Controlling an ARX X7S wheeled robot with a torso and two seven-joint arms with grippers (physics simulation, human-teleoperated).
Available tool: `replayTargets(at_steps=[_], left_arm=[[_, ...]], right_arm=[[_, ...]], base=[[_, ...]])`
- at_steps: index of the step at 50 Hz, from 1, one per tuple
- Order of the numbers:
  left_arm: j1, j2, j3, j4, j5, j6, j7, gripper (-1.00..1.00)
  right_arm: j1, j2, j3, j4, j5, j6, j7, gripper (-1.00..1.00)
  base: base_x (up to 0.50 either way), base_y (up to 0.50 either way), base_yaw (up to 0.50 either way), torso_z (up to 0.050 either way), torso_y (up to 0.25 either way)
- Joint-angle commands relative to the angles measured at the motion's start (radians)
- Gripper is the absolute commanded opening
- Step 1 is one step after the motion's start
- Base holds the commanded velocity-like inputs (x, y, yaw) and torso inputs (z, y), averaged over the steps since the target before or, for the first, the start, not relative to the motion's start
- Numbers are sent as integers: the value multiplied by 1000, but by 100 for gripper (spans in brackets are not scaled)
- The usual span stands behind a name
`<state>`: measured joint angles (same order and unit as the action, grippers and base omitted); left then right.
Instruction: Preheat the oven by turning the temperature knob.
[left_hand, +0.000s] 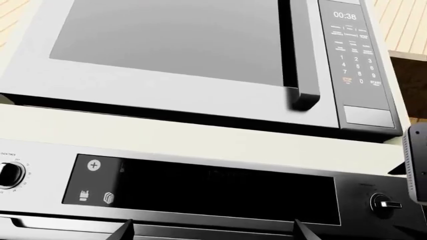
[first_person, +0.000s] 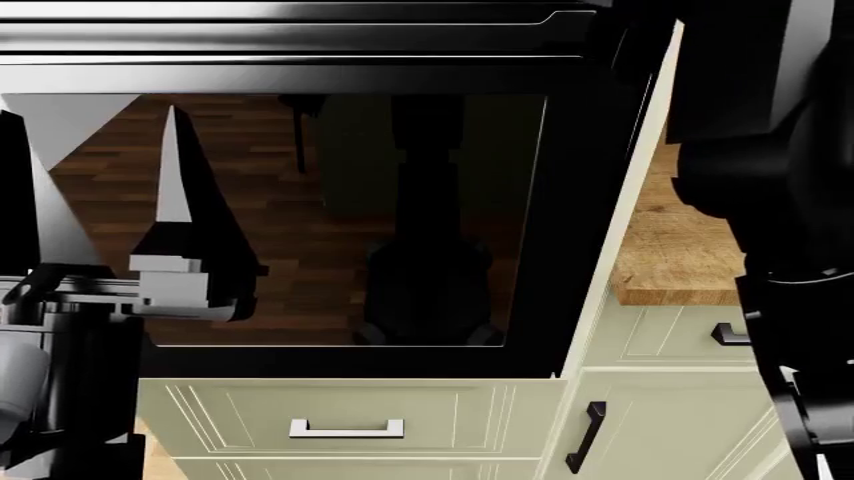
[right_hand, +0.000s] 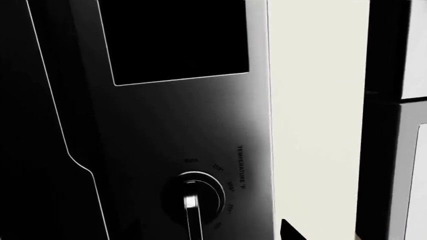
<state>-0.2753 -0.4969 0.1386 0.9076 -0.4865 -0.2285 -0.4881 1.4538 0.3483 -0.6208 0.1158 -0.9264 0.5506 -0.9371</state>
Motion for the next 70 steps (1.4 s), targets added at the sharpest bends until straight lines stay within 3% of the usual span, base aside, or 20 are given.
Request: replayTargets(at_steps=[1,20,21,53,70], left_arm=[[0,-5,0,3,-3,1,-6,100],[-1,-9,5,0,-3,6,-10,100],[-1,-9,6,0,-2,6,-10,100],[-11,-9,23,-18,3,15,-13,100],[-12,-14,21,-27,-3,19,-17,100]], right_arm=[[-1,-2,-3,12,2,-1,12,100],[-7,0,0,36,9,-6,42,100],[-5,2,-1,35,8,-7,42,-100],[2,13,-8,24,5,-3,35,-100],[28,-21,7,120,24,-7,107,-100]], base=[[0,0,0,0,0],[0,0,0,0,0],[0,0,0,0,0],[0,0,0,0,0],[1,0,0,0,0]])
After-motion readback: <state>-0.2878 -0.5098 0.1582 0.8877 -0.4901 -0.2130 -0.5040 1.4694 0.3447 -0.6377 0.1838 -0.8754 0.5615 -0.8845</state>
